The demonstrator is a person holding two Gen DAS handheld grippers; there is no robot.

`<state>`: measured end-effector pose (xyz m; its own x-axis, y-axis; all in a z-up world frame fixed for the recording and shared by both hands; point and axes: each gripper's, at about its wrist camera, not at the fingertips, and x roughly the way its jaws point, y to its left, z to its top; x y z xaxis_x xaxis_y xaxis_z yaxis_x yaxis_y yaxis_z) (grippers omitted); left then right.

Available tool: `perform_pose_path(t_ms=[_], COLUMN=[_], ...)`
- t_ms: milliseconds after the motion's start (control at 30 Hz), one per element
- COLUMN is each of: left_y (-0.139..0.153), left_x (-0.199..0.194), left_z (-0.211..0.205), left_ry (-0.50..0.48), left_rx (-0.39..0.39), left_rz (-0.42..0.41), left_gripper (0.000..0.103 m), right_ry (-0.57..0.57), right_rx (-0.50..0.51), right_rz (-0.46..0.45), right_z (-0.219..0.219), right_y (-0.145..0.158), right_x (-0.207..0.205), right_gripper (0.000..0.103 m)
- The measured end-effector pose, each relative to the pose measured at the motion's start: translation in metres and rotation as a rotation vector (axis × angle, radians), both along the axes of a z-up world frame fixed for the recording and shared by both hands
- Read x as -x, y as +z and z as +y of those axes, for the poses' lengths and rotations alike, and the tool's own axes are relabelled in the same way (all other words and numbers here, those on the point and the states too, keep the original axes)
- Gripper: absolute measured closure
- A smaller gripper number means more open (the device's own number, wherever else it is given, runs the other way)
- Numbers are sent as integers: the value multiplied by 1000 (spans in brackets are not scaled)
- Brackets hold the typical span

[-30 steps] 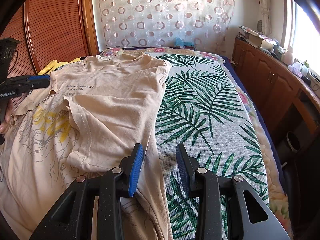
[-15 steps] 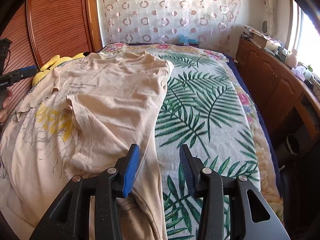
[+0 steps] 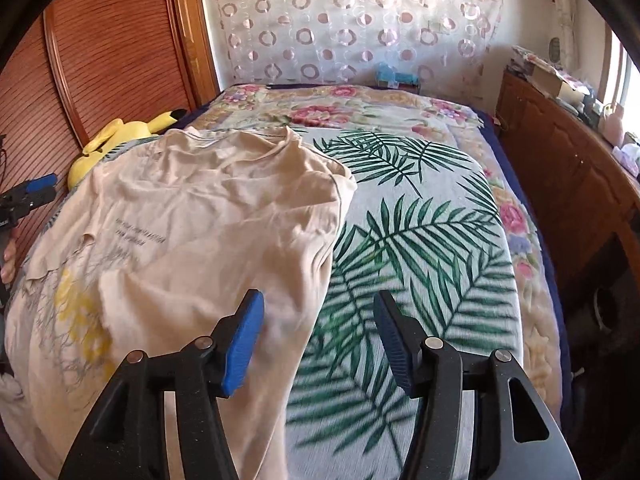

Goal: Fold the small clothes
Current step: 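Move the left tool back over the shirt's first folded side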

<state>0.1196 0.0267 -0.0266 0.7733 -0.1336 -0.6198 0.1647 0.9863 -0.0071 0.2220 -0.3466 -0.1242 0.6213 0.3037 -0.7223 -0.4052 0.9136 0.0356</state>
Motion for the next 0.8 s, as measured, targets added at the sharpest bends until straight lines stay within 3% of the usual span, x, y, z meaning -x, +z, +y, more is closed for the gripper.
perform_pose_path(t_ms=[467,800], left_y=[-19,-33], left_x=[-40,-70], left_z=[56,66], left_ry=[123,142], left_rx=[3,-8], left_rz=[69,124], left_gripper=[21,21], right_ry=[71,75], right_rx=[60,47], right_rz=[11,-16], right_z=[40,46], right_y=[-13,-25], right_x=[-81,-92], right_gripper=[44,39])
